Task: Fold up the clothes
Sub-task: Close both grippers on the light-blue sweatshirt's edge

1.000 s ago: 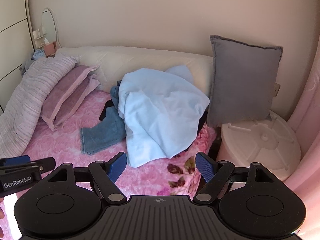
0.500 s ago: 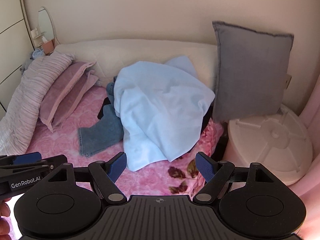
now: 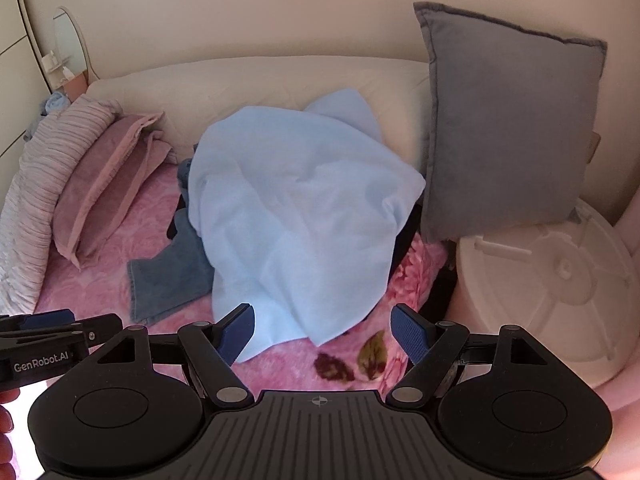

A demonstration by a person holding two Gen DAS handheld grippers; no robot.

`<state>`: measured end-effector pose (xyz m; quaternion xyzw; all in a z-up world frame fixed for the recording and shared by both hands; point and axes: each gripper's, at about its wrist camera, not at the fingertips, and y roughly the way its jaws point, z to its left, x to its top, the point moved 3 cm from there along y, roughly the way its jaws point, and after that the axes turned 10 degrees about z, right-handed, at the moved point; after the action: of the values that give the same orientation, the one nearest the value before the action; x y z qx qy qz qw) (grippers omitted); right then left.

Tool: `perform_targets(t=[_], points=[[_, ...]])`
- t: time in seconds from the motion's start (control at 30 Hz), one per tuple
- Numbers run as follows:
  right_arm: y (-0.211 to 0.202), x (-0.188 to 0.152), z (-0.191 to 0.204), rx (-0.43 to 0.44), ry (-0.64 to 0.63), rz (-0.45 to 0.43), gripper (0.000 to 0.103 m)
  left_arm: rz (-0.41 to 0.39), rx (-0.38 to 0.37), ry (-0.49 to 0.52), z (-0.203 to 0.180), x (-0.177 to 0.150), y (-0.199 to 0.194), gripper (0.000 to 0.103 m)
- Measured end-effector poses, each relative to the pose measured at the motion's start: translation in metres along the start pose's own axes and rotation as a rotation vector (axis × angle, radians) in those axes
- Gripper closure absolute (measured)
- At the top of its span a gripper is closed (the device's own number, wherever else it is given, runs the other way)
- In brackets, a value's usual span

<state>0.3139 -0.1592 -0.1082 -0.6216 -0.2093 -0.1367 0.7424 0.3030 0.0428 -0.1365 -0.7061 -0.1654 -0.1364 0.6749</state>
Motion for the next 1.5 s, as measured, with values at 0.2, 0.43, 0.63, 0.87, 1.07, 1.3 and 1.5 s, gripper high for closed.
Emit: perform_targets(t=[0.2, 0.43, 0.63, 0.87, 1.07, 1.3, 1.5], points=[[0.033, 0.030, -0.016, 0.002, -0.004, 0.016, 0.024, 0.018, 0.006, 0.008, -0.010, 0.031, 0.032, 0.045], [0.073, 0.064, -0.032, 0.012, -0.005, 0.026, 0.024, 0.021, 0.003, 0.010, -0.020, 0.069, 0.069, 0.045], [0.105, 0.086, -0.045, 0.024, 0.018, 0.032, 0.024, 0.016, 0.001, 0.010, -0.024, 0.090, 0.102, 0.045], [0.143, 0.102, -0.060, 0.029, 0.056, 0.036, 0.024, 0.008, -0.018, 0.007, -0.021, 0.108, 0.135, 0.045], [0.171, 0.112, -0.069, 0.031, 0.085, 0.048, 0.024, 0.017, -0.027, 0.002, -0.017, 0.119, 0.162, 0.045], [0.203, 0.118, -0.086, 0.027, 0.171, 0.059, 0.024, 0.002, -0.021, -0.022, -0.004, 0.135, 0.189, 0.042], [0.224, 0.122, -0.105, 0.023, 0.285, 0.038, 0.024, -0.043, -0.046, -0.068, 0.007, 0.149, 0.206, 0.036]])
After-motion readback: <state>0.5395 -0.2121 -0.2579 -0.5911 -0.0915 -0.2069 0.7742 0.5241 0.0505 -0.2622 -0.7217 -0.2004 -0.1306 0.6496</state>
